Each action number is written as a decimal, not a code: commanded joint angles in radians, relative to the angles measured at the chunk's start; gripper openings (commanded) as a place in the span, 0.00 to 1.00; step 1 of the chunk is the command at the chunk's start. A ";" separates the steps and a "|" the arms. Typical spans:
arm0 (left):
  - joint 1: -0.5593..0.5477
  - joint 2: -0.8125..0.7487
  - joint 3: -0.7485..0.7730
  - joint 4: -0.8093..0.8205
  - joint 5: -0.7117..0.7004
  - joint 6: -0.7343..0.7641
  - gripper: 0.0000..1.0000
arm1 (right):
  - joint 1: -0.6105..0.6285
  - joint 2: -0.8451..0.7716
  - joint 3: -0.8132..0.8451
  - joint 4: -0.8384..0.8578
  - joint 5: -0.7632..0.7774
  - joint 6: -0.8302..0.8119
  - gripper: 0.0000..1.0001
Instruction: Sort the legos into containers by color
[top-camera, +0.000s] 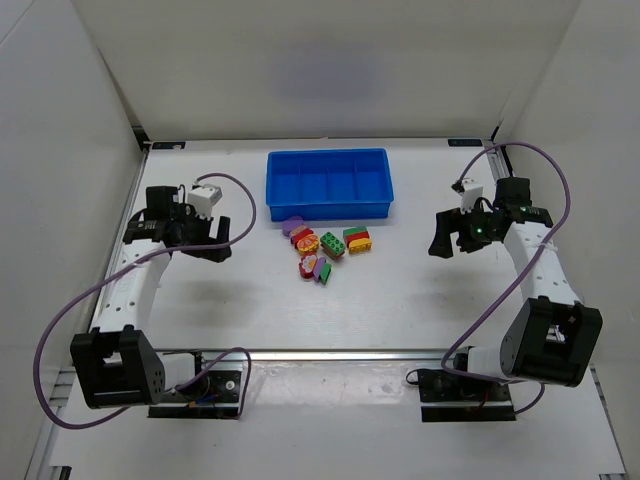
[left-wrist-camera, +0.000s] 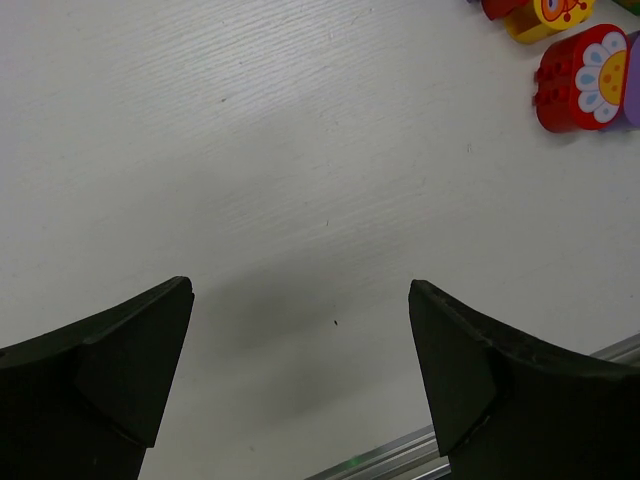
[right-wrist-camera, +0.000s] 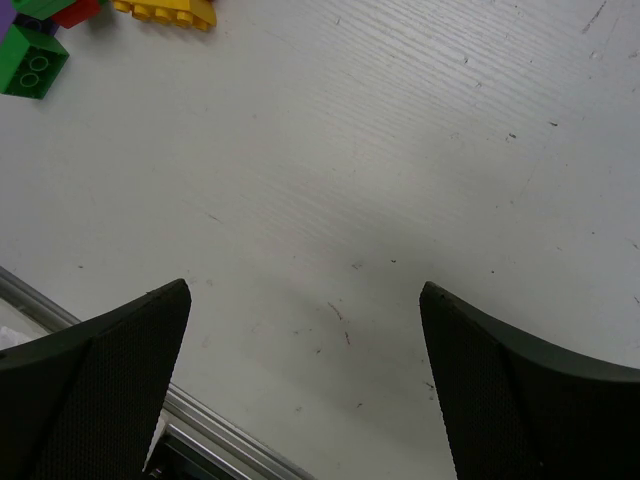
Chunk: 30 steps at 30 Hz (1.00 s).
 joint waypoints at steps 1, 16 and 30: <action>-0.003 -0.011 0.023 0.000 0.051 0.004 0.99 | -0.002 -0.002 0.033 -0.021 -0.013 -0.005 0.99; -0.054 0.069 0.135 -0.040 0.137 0.084 0.99 | 0.028 -0.007 0.041 -0.017 -0.084 0.020 0.94; -0.055 0.043 0.074 -0.022 -0.045 -0.069 1.00 | 0.473 0.297 0.394 0.068 0.053 0.246 0.73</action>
